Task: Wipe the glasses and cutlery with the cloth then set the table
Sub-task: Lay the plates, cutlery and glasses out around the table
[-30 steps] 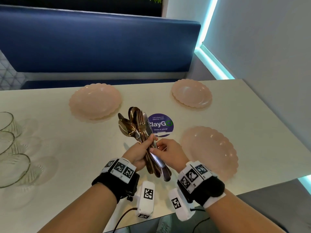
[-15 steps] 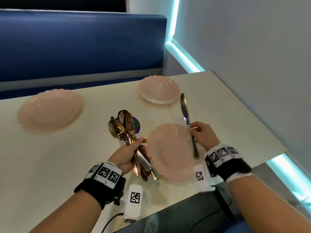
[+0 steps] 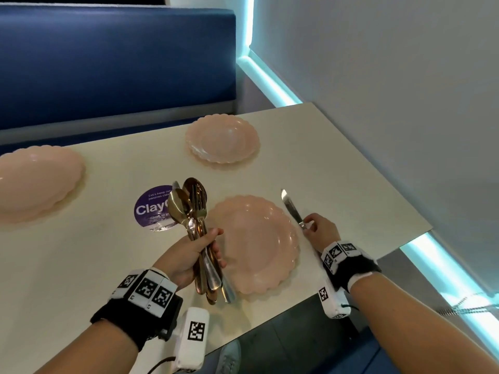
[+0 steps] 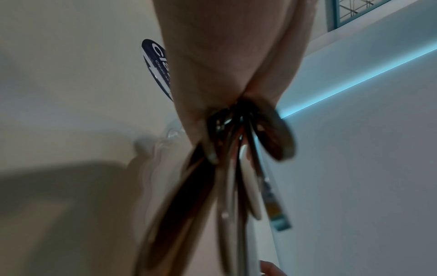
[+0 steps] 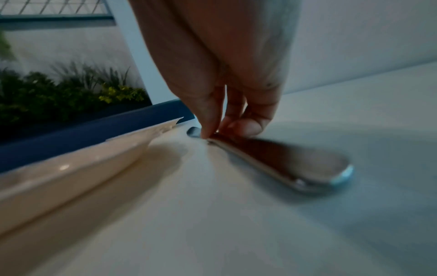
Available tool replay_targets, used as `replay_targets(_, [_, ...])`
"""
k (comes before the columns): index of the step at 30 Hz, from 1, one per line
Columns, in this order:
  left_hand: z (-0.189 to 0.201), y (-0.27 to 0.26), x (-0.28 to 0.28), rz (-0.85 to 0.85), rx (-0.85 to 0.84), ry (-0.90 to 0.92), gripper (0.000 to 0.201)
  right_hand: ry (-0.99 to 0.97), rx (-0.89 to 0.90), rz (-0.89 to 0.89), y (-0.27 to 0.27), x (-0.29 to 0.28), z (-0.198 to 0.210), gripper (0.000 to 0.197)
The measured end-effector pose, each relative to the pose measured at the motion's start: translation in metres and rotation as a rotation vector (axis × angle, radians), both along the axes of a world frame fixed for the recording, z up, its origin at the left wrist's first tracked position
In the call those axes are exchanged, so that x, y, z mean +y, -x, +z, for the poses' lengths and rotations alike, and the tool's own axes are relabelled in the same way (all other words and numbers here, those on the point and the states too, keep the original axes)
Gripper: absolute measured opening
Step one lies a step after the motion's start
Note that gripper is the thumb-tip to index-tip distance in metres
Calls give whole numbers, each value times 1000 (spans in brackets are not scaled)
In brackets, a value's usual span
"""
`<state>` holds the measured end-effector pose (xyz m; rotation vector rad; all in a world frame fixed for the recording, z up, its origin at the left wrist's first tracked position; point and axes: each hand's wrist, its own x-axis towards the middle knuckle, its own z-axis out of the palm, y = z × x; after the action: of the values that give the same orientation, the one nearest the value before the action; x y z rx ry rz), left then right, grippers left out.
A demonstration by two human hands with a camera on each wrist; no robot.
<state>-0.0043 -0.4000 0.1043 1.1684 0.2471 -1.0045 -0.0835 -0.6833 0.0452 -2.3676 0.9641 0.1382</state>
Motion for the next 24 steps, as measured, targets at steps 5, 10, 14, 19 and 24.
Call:
replay_targets(5, [-1, 4, -10, 1, 10, 11, 16, 34, -20, 68, 6, 1, -1, 20])
replay_targets(10, [1, 5, -15, -22, 13, 40, 17, 49, -13, 73, 9, 3, -2, 21])
replay_targets(14, [5, 7, -16, -42, 11, 55, 16, 52, -9, 65, 9, 3, -4, 21])
replay_targets(19, [9, 5, -15, -14, 94, 115, 14, 44, 16, 69, 10, 3, -4, 25])
replay_targets(24, [11, 3, -18, -31, 102, 156, 21, 125, -14, 97, 5, 12, 15, 32])
